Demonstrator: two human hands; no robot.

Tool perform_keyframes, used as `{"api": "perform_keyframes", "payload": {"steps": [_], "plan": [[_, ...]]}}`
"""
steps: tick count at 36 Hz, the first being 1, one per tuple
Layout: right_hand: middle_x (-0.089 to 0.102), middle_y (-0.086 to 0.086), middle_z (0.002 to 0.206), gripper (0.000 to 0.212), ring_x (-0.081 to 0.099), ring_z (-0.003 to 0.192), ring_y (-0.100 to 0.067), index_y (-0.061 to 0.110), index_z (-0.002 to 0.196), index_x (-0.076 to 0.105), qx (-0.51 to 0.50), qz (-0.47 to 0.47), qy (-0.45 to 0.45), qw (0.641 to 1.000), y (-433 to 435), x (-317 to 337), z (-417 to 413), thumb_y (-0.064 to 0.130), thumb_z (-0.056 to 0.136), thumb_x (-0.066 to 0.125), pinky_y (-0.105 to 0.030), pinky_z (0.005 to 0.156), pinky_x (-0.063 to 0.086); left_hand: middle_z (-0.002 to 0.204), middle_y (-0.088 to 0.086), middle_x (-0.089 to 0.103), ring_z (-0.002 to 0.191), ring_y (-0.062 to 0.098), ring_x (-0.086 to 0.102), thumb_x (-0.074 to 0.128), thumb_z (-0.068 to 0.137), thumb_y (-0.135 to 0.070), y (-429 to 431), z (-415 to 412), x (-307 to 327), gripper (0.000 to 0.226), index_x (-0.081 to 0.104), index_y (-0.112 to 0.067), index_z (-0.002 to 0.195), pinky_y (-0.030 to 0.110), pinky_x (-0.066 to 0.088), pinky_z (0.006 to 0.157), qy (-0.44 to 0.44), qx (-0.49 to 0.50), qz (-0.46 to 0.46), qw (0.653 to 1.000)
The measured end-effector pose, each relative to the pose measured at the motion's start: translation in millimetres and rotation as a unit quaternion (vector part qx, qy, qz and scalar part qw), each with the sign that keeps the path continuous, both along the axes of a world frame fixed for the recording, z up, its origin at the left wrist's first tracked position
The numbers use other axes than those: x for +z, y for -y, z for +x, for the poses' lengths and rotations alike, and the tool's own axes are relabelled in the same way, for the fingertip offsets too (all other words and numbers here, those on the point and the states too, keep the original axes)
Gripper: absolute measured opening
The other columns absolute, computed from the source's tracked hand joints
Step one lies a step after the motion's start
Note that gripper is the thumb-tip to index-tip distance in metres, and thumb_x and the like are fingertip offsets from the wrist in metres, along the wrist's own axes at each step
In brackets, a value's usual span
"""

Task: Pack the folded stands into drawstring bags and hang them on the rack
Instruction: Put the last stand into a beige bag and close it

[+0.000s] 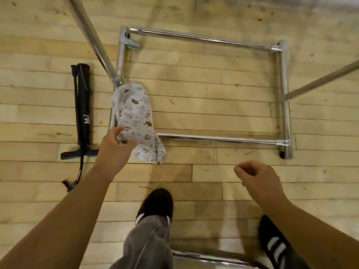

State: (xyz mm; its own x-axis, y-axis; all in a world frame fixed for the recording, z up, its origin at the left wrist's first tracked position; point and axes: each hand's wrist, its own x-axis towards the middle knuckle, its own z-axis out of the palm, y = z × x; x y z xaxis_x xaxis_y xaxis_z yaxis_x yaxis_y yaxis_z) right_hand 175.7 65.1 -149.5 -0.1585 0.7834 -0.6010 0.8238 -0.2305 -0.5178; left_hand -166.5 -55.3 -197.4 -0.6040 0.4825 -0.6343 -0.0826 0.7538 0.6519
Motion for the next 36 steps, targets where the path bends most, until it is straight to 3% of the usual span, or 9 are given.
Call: {"api": "perform_keyframes", "payload": {"steps": [5,11,13,17,21,25,30,33,36], "plan": [[0.072,0.009,0.097,0.005,0.068,0.094,-0.009,0.032,0.101,0.069,-0.025,-0.047,-0.005,0.999,-11,-26,11,0.029,0.097,0.07,-0.034,0.089,0.058,0.153,0.002,0.047,0.135,0.025,0.051,0.086,0.075,-0.043,3,-13,-34,0.094,0.035,-0.03,0.153,0.046,0.046,0.109,-0.047,-0.001,-0.044,0.998],[0.073,0.0,0.103,0.021,0.072,0.096,-0.018,0.019,0.115,0.071,-0.135,-0.101,-0.025,0.985,-26,-69,-6,0.028,0.096,0.073,-0.032,0.079,0.061,0.146,0.004,0.056,0.128,0.028,0.058,0.082,0.077,-0.056,11,-20,-53,0.092,0.035,-0.03,0.152,0.055,0.05,0.105,-0.104,-0.001,-0.095,0.99],[0.073,-0.003,0.101,0.024,0.072,0.093,-0.019,0.017,0.116,0.071,-0.179,-0.117,-0.036,0.976,-30,-84,-17,0.026,0.095,0.075,-0.032,0.076,0.061,0.144,0.002,0.055,0.123,0.024,0.06,0.081,0.075,-0.06,7,-19,-48,0.089,0.04,-0.031,0.149,0.053,0.053,0.101,-0.132,-0.003,-0.088,0.987],[0.073,-0.004,0.095,0.022,0.072,0.088,-0.022,0.019,0.112,0.072,-0.239,-0.116,-0.045,0.963,-33,-113,-43,0.027,0.093,0.078,-0.035,0.07,0.063,0.145,-0.002,0.047,0.118,0.013,0.055,0.079,0.09,-0.025,3,-13,-50,0.071,0.042,-0.021,0.15,0.036,0.049,0.101,-0.134,-0.05,-0.06,0.988],[0.074,-0.003,0.09,0.014,0.07,0.078,-0.019,0.029,0.099,0.071,-0.27,-0.078,-0.033,0.959,-31,-135,-67,0.036,0.09,0.079,-0.038,0.07,0.065,0.154,0.005,0.034,0.119,0.016,0.052,0.08,0.088,-0.026,1,-11,-56,0.08,0.036,-0.022,0.155,0.035,0.045,0.104,-0.129,-0.069,-0.08,0.986],[0.069,0.006,0.083,0.017,0.07,0.084,-0.019,0.029,0.082,0.066,-0.296,-0.014,-0.01,0.955,-31,-146,-89,0.034,0.086,0.082,-0.036,0.077,0.061,0.15,0.001,0.043,0.121,0.019,0.061,0.082,0.085,-0.035,1,-15,-56,0.079,0.04,-0.029,0.151,0.046,0.052,0.105,-0.13,-0.057,-0.071,0.987],[0.072,-0.001,0.099,0.018,0.057,0.071,-0.007,0.016,0.108,0.074,-0.347,-0.002,0.007,0.938,-31,-154,-100,0.023,0.091,0.077,-0.014,0.053,0.035,0.141,-0.007,0.054,0.111,0.015,0.063,0.078,0.09,-0.037,-2,-19,-55,0.076,0.038,-0.028,0.154,0.046,0.057,0.093,-0.153,-0.024,-0.072,0.985],[0.072,-0.003,0.101,0.016,0.052,0.066,-0.001,0.015,0.11,0.074,-0.337,-0.01,0.012,0.941,-30,-159,-101,0.021,0.095,0.07,-0.017,0.052,0.036,0.13,-0.011,0.06,0.108,0.014,0.065,0.077,0.091,-0.038,-6,-21,-53,0.071,0.041,-0.03,0.152,0.051,0.059,0.09,-0.152,0.002,-0.073,0.986],[0.072,-0.005,0.102,0.016,0.052,0.066,-0.003,0.014,0.109,0.073,-0.306,-0.012,0.022,0.952,-29,-161,-101,0.022,0.098,0.065,-0.019,0.052,0.037,0.116,-0.011,0.063,0.104,0.013,0.065,0.075,0.093,-0.035,-12,-22,-52,0.064,0.044,-0.031,0.149,0.044,0.059,0.08,-0.132,0.015,-0.075,0.988]]}}
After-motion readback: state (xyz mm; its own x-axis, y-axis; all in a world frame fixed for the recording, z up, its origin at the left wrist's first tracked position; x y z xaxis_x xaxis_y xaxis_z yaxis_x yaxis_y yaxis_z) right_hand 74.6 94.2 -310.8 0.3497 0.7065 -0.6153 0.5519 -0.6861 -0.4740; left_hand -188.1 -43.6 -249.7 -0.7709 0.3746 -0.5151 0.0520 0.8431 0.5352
